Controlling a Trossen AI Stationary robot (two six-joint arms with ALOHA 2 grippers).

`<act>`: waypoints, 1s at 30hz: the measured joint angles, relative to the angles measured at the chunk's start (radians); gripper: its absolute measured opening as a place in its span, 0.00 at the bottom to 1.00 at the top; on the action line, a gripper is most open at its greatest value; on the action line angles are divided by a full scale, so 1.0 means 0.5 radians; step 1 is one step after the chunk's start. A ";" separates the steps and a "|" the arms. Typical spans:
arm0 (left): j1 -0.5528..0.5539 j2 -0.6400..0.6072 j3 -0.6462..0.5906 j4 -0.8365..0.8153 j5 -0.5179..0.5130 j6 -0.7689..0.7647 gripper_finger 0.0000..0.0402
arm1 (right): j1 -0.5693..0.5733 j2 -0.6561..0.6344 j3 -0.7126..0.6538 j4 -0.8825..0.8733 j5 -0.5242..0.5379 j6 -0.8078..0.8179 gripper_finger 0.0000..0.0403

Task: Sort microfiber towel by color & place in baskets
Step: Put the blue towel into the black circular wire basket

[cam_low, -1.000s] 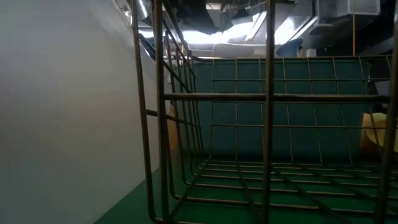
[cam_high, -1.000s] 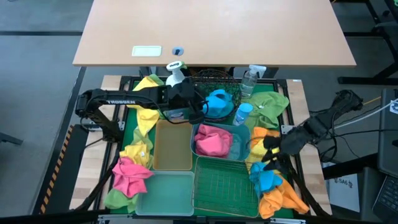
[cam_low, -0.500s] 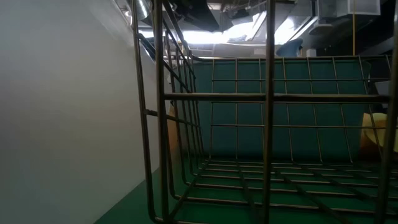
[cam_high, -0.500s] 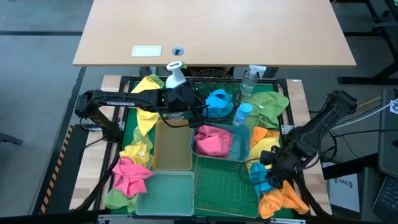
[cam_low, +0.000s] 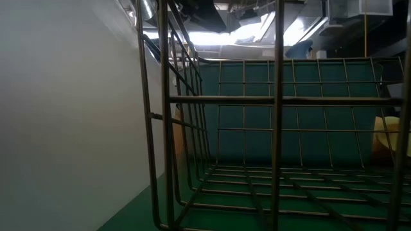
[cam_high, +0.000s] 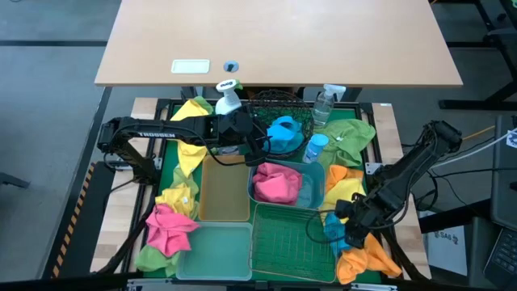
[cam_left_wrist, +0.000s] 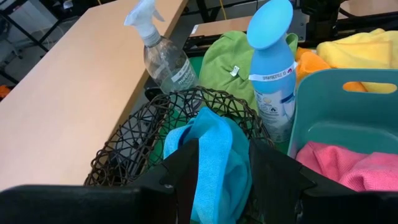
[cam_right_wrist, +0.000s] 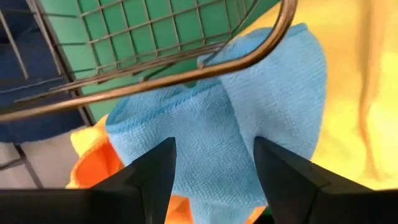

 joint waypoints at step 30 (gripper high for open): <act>-0.001 0.000 0.000 -0.016 0.089 0.000 0.34 | 0.002 0.251 0.291 -0.557 0.321 -0.148 0.54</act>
